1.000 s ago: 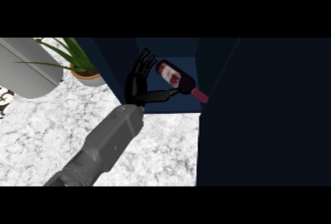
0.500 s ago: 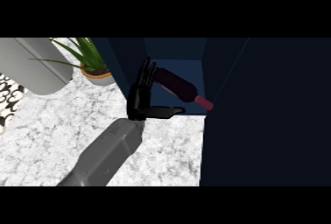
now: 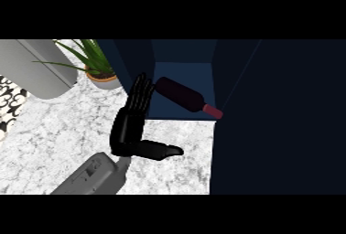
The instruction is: Pick up the wine, place it into the cabinet and close the cabinet
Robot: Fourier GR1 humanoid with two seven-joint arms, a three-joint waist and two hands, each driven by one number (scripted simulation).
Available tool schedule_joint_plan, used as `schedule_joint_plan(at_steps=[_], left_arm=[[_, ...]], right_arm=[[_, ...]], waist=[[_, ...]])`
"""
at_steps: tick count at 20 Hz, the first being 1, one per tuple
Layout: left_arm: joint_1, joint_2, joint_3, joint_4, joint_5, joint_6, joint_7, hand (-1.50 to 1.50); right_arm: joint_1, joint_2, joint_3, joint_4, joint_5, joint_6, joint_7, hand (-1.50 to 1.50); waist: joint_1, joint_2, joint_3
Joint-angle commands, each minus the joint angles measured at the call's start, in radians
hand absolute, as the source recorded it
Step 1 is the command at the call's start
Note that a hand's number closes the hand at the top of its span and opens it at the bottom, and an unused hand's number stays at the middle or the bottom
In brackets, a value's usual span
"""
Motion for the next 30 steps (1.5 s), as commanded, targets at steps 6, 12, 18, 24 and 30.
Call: schedule_joint_plan(at_steps=[6,12,18,24,30], left_arm=[[0.271,0.136,-0.064,-0.521,-0.116,0.150,0.137,-1.50],[0.359,0.197,-0.002,-0.583,-0.124,0.143,0.128,-1.50],[0.548,0.319,0.076,-0.739,-0.134,0.134,0.103,-1.50],[0.756,0.406,0.224,-0.790,-0.044,-0.007,0.013,-1.50],[0.902,0.482,0.427,-0.876,0.073,-0.113,0.004,-1.50]], right_arm=[[-0.003,-0.001,0.030,-0.003,0.023,0.013,-0.005,-1.50],[0.088,-0.121,0.087,-0.105,0.003,0.180,0.027,1.50],[0.058,-0.131,0.202,-0.113,-0.040,0.214,0.123,1.50],[0.135,-0.080,0.377,-0.196,-0.078,0.182,0.216,1.50],[0.099,0.004,0.615,-0.248,0.088,0.068,0.330,1.50]], waist=[[-0.014,0.005,0.000],[-0.019,0.003,0.000],[-0.007,0.006,-0.001],[-0.003,0.003,-0.002],[-0.002,-0.002,-0.004]])
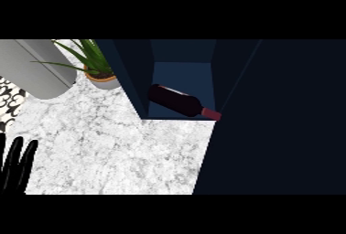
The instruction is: Pick up the wine, place it into the cabinet and close the cabinet
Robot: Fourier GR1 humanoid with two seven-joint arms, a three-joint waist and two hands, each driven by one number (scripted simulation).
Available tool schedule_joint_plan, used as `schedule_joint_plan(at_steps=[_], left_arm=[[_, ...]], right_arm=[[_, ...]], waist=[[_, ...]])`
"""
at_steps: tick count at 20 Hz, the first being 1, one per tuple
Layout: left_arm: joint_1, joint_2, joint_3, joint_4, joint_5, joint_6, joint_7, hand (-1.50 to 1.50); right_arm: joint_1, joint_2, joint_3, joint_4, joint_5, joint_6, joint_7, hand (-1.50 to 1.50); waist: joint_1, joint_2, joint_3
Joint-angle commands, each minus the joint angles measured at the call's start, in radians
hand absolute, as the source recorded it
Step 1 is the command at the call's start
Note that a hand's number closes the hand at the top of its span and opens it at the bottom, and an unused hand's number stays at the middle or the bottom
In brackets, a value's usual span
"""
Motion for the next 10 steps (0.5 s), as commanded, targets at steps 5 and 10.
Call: schedule_joint_plan(at_steps=[5,10], left_arm=[[0.185,0.077,0.265,0.029,0.142,-0.231,-0.043,-1.50],[0.247,0.079,0.342,-0.005,0.162,-0.292,-0.024,-1.50]], right_arm=[[-0.172,0.097,0.263,-0.033,0.246,-0.189,0.107,1.50],[-0.323,0.099,0.431,0.108,0.417,-0.330,0.083,1.50]], waist=[[0.009,-0.003,-0.002],[0.005,-0.001,0.000]])
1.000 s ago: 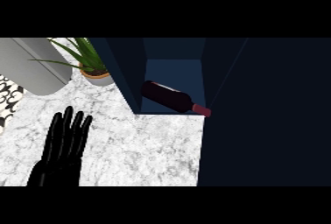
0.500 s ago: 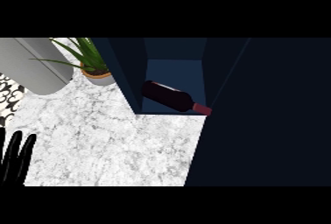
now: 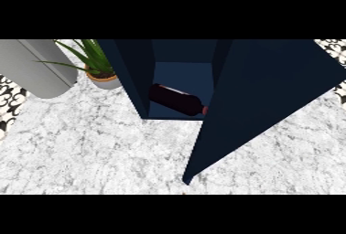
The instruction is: Pick up the wine, place it into the cabinet and close the cabinet
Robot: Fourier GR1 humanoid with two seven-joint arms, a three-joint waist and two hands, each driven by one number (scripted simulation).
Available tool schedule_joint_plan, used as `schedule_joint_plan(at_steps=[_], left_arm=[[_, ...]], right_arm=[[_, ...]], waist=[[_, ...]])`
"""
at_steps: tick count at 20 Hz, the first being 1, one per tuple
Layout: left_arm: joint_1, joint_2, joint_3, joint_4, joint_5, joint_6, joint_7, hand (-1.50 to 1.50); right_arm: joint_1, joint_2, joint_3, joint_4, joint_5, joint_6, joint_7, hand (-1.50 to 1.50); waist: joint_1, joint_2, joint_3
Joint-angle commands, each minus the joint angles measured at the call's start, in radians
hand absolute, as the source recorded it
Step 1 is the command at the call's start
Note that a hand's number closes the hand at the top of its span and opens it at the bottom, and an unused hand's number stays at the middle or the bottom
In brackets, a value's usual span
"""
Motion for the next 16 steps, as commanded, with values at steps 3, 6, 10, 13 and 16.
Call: schedule_joint_plan(at_steps=[3,6,10,13,16], left_arm=[[0.057,0.019,0.117,-0.018,0.040,-0.102,0.018,-1.50],[0.060,-0.005,0.130,0.078,0.061,-0.190,0.011,-1.50],[0.071,-0.004,0.202,0.047,0.088,-0.227,0.031,-1.50],[0.062,-0.005,0.196,0.035,0.079,-0.207,0.068,-1.50],[0.103,-0.001,0.304,0.054,0.141,-0.301,0.097,-1.50]], right_arm=[[-0.299,0.015,0.101,0.179,0.095,-0.230,0.017,1.50],[-0.435,0.015,0.112,0.256,0.077,-0.368,0.049,1.50],[-0.620,0.015,-0.026,0.419,-0.017,-0.405,0.038,1.50],[-0.754,0.015,-0.125,0.561,-0.061,-0.393,0.009,1.50],[-0.766,0.015,-0.101,0.651,-0.076,-0.449,-0.070,1.50]], waist=[[0.006,0.004,0.000],[0.003,0.005,-0.001],[0.007,0.007,0.000],[0.008,0.012,0.001],[0.011,0.008,0.001]])
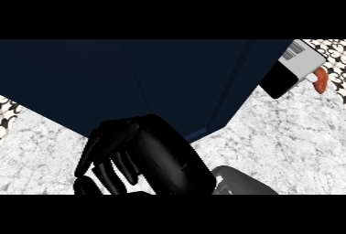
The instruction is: Pick up the wine, place it into the cabinet and close the cabinet
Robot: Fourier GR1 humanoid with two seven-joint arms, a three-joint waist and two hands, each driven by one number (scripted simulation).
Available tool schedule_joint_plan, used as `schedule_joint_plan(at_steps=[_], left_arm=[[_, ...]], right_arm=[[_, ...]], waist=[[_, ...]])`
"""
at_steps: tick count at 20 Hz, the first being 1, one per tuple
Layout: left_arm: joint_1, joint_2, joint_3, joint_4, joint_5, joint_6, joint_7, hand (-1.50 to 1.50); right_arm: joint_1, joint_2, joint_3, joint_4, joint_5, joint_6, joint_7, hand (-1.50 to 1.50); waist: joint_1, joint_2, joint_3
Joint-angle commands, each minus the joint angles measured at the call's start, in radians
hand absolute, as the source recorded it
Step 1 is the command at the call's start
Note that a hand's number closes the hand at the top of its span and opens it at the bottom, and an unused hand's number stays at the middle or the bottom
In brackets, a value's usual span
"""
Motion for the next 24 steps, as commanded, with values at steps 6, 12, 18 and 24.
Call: schedule_joint_plan(at_steps=[6,12,18,24], left_arm=[[-0.033,-0.038,0.015,-0.056,-0.019,0.019,0.109,-1.50],[-0.097,-0.093,-0.073,-0.060,-0.098,0.051,0.162,-1.50],[-0.196,-0.113,-0.140,-0.033,-0.133,0.109,0.226,-1.50],[-0.274,-0.142,-0.196,-0.002,-0.176,0.148,0.235,-1.50]], right_arm=[[-0.181,-0.022,-0.219,0.307,-0.053,0.089,-0.119,1.50],[-0.247,0.000,-0.279,0.517,-0.012,0.085,-0.265,1.50],[-0.287,-0.060,-0.389,0.627,-0.042,0.181,-0.362,1.50],[-0.317,-0.132,-0.446,0.711,-0.054,0.226,-0.425,1.50]], waist=[[-0.018,0.003,0.001],[-0.019,0.003,0.001],[-0.026,0.006,0.001],[-0.032,0.015,0.001]])
